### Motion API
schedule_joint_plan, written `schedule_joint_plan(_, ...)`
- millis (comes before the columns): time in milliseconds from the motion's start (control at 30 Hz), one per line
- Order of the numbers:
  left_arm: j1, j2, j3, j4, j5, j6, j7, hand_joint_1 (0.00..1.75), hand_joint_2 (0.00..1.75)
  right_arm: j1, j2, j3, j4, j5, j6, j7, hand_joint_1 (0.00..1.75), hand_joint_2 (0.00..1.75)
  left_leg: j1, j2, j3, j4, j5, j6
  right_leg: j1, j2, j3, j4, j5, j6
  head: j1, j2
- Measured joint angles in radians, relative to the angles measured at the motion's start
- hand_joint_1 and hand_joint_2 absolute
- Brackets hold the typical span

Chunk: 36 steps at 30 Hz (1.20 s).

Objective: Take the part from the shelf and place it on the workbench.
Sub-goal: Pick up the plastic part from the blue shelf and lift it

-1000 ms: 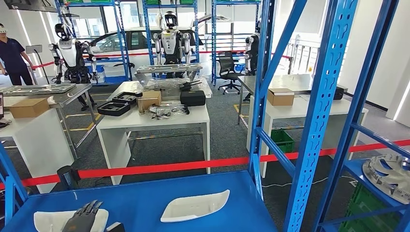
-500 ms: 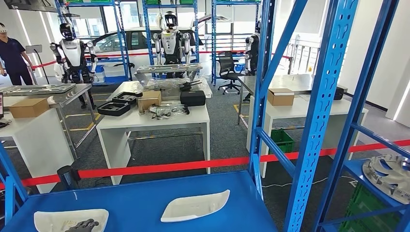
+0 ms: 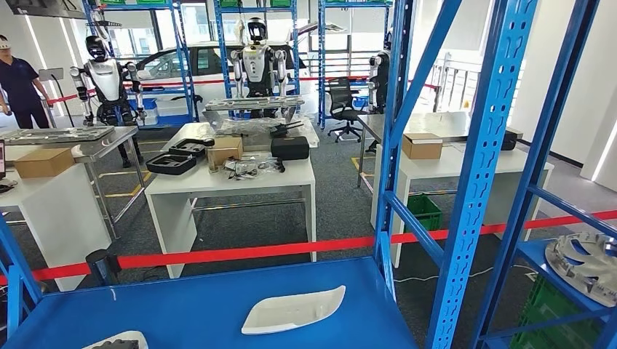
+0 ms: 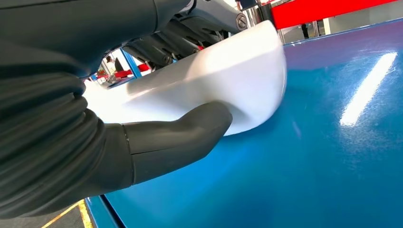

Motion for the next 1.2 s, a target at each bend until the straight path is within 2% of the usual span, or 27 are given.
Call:
schedule_joint_plan(167, 0.001, 0.003, 0.0, 0.0, 0.002, 0.004, -0.004, 1.75, 1.75, 0.0, 0.0, 0.0, 0.0, 0.002, 0.002, 0.0, 0.0, 1.75, 0.0, 0.0, 0.0, 0.0, 0.0, 0.0, 0.0, 0.0, 0.0, 0.0, 0.0, 0.0, 0.0, 0.0)
schedule_joint_plan(333, 0.008, 0.007, 0.0, -0.002, 0.009, 0.03, -0.046, 1.75, 1.75, 0.0, 0.0, 0.0, 0.0, 0.003, 0.004, 0.0, 0.0, 1.75, 0.0, 0.0, 0.0, 0.0, 0.0, 0.0, 0.0, 0.0, 0.0, 0.0, 0.0, 0.0, 0.0, 0.0)
schedule_joint_plan(567, 0.012, -0.02, 0.004, -0.008, 0.038, 0.148, -0.087, 1.75, 1.75, -0.002, 0.0, 0.0, 0.0, -0.014, -0.014, 0.0, 0.0, 1.75, 0.0, -0.001, 0.0, 0.0, 0.0, 0.0, 0.0, -0.001, 0.0, 0.0, 0.0, 0.0, 0.0, 0.0)
schedule_joint_plan(667, 0.014, -0.042, 0.03, -0.02, 0.124, 0.205, -0.135, 1.75, 1.75, -0.002, 0.0, 0.0, 0.0, -0.017, -0.016, 0.0, 0.0, 1.75, 0.0, 0.0, 0.0, 0.0, 0.0, 0.0, 0.0, 0.0, 0.0, 0.0, 0.0, 0.0, 0.0, 0.0)
schedule_joint_plan(767, 0.021, -0.059, 0.088, -0.051, 0.258, 0.237, -0.253, 1.75, 1.75, -0.001, 0.0, 0.0, 0.0, -0.017, -0.016, 0.0, 0.0, 1.75, 0.0, 0.0, 0.0, 0.0, 0.0, 0.0, 0.0, 0.0, 0.0, 0.0, 0.0, 0.0, 0.0, 0.0)
schedule_joint_plan(867, 0.039, -0.074, 0.162, -0.113, 0.423, 0.204, -0.409, 1.75, 1.75, -0.001, 0.0, 0.0, 0.0, -0.017, -0.016, 0.0, 0.0, 1.75, 0.0, 0.0, 0.0, 0.001, 0.0, 0.0, 0.0, -0.001, 0.0, 0.0, 0.0, 0.0, 0.0, 0.0)
schedule_joint_plan(933, 0.065, -0.084, 0.199, -0.189, 0.518, 0.166, -0.466, 1.75, 1.75, -0.001, 0.0, 0.0, 0.0, -0.019, -0.016, 0.0, 0.0, 1.75, 0.0, 0.0, 0.0, 0.0, 0.0, 0.0, 0.0, 0.0, 0.0, 0.0, 0.0, 0.0, 0.0, 0.0)
schedule_joint_plan(1200, 0.236, -0.095, 0.234, -0.66, 0.912, -0.045, -0.467, 1.75, 1.75, 0.003, 0.0, -0.013, 0.0, -0.029, -0.018, 0.0, 0.0, 1.75, -0.006, 0.0, -0.002, 0.005, -0.007, 0.008, -0.003, 0.0, 0.0, -0.001, -0.002, 0.005, 0.0, 0.0)
